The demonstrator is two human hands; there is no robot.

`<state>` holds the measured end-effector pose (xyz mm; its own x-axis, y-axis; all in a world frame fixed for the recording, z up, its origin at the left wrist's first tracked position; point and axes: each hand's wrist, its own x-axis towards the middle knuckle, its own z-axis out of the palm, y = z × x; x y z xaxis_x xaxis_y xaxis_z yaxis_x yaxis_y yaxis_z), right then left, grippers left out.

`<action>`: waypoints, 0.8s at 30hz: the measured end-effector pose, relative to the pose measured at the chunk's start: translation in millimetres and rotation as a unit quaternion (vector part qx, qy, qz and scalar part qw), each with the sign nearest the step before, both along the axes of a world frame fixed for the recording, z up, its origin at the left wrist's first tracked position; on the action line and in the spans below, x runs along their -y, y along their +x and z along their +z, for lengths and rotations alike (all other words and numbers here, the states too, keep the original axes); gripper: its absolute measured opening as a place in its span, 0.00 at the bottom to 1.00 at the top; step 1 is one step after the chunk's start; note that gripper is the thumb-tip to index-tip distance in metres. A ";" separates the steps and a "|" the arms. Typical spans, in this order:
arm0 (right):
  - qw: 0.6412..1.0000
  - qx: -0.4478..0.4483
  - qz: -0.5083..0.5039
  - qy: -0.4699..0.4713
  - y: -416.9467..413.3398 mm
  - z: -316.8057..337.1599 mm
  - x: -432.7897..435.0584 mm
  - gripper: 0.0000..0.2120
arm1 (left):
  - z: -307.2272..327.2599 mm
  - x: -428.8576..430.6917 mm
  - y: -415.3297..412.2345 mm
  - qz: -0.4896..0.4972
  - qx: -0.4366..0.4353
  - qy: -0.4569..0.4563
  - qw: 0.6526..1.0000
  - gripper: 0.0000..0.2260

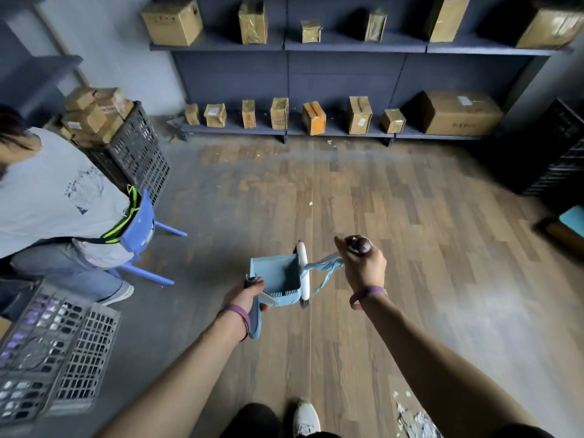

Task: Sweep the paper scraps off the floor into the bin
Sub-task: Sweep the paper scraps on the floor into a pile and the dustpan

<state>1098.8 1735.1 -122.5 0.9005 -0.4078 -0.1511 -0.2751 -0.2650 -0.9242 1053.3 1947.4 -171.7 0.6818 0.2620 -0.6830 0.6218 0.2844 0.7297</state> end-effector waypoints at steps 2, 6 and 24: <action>1.000 -0.003 -0.003 -0.004 34.6 -1.8 -6.7 0.12 | -1.0 -7.9 32.1 0.004 0.002 0.000 1.000 0.02; 1.000 -0.012 -0.008 -0.010 101.5 -11.9 -27.1 0.12 | -11.7 -27.1 100.1 -0.009 -0.009 -0.018 1.000 0.02; 0.989 -0.052 -0.130 0.053 389.6 -47.5 -94.9 0.06 | -40.9 -105.7 437.7 -0.089 -0.055 0.000 0.995 0.07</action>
<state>1488.4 1830.1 -170.0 0.7451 -0.5996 -0.2920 -0.4163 -0.0760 -0.9061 1491.0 2053.1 -212.6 0.6390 0.1440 -0.7556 0.7378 0.1631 0.6550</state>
